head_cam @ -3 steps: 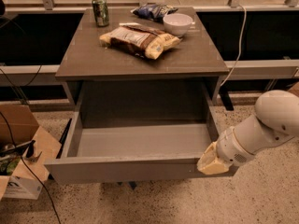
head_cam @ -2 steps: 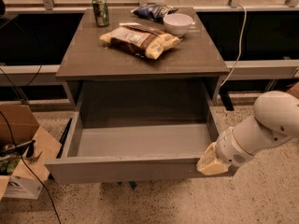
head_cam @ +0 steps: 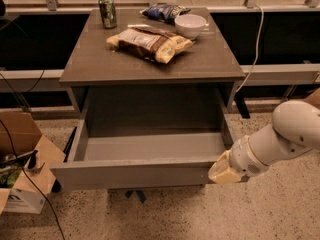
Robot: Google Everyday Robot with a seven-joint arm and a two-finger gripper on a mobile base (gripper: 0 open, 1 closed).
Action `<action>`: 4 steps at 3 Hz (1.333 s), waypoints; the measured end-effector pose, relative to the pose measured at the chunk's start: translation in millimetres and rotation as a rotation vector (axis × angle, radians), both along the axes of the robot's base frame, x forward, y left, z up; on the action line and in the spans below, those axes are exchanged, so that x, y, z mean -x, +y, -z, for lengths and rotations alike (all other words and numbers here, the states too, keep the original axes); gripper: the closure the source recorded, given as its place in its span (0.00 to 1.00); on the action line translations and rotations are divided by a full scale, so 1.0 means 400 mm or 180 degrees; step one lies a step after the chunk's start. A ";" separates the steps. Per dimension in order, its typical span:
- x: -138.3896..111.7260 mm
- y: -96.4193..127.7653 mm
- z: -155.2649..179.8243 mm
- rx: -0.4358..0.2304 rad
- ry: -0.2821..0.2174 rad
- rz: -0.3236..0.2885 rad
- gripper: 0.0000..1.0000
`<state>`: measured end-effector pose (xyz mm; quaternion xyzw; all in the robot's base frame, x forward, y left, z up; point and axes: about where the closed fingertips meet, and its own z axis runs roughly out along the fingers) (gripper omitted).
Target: Close top drawer
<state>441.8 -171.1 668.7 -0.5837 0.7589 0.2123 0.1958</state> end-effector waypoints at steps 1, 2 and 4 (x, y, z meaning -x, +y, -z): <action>-0.060 0.020 0.020 -0.0147 -0.0125 -0.0040 1.00; -0.060 0.020 0.020 -0.0147 -0.0125 -0.0040 1.00; -0.148 0.048 0.026 -0.0191 -0.0615 0.0067 1.00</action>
Offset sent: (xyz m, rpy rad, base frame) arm 0.1784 0.0366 -0.0505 0.2578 -0.2090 0.0756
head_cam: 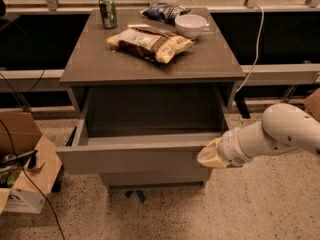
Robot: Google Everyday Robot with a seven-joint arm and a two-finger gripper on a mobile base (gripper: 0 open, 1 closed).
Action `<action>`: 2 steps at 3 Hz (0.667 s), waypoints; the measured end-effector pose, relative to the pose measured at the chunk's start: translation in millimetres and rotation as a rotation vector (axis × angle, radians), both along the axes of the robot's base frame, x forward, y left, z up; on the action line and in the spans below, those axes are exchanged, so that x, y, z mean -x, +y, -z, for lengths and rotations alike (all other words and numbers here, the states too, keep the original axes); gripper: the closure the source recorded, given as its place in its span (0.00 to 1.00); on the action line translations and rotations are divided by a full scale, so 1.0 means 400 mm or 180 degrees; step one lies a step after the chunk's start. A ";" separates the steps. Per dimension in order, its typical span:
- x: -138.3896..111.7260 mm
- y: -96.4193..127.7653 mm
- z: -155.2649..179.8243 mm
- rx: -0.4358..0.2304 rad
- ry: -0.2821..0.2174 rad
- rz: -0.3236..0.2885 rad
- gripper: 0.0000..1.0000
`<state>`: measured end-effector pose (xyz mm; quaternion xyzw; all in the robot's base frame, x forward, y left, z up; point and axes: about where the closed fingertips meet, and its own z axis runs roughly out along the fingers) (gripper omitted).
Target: Close top drawer
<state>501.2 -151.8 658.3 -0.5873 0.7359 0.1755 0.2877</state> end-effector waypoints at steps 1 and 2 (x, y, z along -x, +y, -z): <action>-0.052 0.006 0.017 -0.0145 -0.0112 0.0003 1.00; -0.064 0.007 0.016 -0.0165 -0.0132 0.0004 1.00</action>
Offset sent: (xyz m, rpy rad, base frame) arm 0.1496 -0.0002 0.0097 0.2195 -0.1991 -0.0403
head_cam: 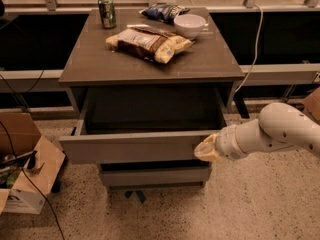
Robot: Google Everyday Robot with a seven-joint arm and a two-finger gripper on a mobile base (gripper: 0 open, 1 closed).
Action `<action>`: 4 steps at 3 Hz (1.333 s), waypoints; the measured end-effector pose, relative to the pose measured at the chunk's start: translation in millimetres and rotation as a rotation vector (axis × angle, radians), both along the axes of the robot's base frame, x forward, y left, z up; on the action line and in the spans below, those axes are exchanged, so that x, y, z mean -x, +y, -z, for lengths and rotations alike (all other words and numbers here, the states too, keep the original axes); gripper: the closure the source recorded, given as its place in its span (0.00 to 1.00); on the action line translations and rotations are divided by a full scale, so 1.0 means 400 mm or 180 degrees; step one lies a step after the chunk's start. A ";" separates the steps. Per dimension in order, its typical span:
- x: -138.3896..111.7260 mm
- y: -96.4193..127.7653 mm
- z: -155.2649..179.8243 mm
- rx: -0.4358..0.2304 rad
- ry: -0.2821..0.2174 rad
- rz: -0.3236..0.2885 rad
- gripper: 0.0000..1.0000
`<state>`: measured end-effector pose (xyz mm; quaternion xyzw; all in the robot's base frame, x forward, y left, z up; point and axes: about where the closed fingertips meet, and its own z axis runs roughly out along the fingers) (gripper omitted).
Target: Close top drawer
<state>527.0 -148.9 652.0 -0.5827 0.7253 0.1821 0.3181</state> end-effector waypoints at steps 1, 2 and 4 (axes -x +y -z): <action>-0.111 0.009 -0.012 -0.0157 -0.0160 0.0007 1.00; -0.105 0.009 -0.012 -0.0157 -0.0160 0.0007 1.00; -0.247 0.002 -0.040 -0.0316 -0.0360 0.0077 1.00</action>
Offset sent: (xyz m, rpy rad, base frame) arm 0.1826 -0.0096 0.0326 0.1704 -0.2039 -0.0519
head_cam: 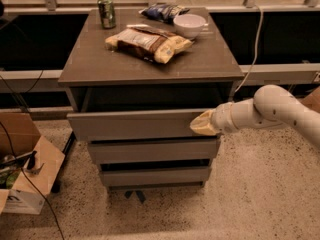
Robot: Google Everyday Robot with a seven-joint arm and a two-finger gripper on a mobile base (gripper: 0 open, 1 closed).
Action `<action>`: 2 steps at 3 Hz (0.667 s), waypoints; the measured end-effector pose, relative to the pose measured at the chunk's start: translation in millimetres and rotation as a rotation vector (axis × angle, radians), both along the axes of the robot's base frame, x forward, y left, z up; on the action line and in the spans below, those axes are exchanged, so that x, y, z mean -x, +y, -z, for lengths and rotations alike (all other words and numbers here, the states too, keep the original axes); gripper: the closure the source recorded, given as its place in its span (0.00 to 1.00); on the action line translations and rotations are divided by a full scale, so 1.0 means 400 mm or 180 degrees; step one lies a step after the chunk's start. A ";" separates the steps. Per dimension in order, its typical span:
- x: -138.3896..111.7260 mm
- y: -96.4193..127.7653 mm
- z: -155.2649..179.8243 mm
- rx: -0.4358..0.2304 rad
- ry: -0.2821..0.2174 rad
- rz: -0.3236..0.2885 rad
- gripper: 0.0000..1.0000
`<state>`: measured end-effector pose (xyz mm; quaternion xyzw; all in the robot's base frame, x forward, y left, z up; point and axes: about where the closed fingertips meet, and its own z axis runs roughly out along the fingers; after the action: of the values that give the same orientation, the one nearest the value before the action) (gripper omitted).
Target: Close top drawer
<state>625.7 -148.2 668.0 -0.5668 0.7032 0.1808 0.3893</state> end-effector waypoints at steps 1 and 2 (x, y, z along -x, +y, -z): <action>0.000 0.007 0.003 -0.0004 0.0007 -0.0014 0.81; 0.001 0.013 0.006 -0.0008 0.0014 -0.0026 0.58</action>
Offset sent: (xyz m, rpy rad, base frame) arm 0.0000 0.0023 -0.0011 0.0011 0.0020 0.0039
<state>625.5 -143.2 665.5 -0.5688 0.7015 0.1845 0.3876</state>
